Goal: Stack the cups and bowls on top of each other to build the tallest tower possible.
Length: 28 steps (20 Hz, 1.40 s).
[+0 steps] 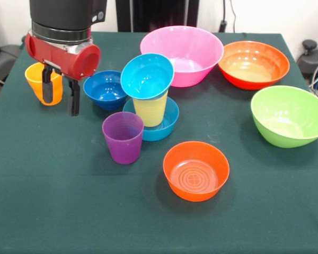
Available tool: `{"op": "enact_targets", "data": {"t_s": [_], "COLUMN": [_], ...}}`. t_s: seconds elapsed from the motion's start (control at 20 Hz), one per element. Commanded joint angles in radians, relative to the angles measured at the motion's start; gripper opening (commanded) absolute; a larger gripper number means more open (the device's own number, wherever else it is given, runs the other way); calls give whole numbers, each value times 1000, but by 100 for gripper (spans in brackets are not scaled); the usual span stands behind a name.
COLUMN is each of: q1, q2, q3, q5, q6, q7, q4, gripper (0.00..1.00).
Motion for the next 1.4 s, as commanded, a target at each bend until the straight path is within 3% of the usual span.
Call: {"op": "enact_targets", "data": {"t_s": [0.05, 1.4], "q1": [47, 73], "q2": [75, 68], "q3": [43, 24], "q5": [-12, -14], "q6": [53, 54], "q7": [-121, -101], "q4": [-7, -4], "gripper": [100, 100]}}
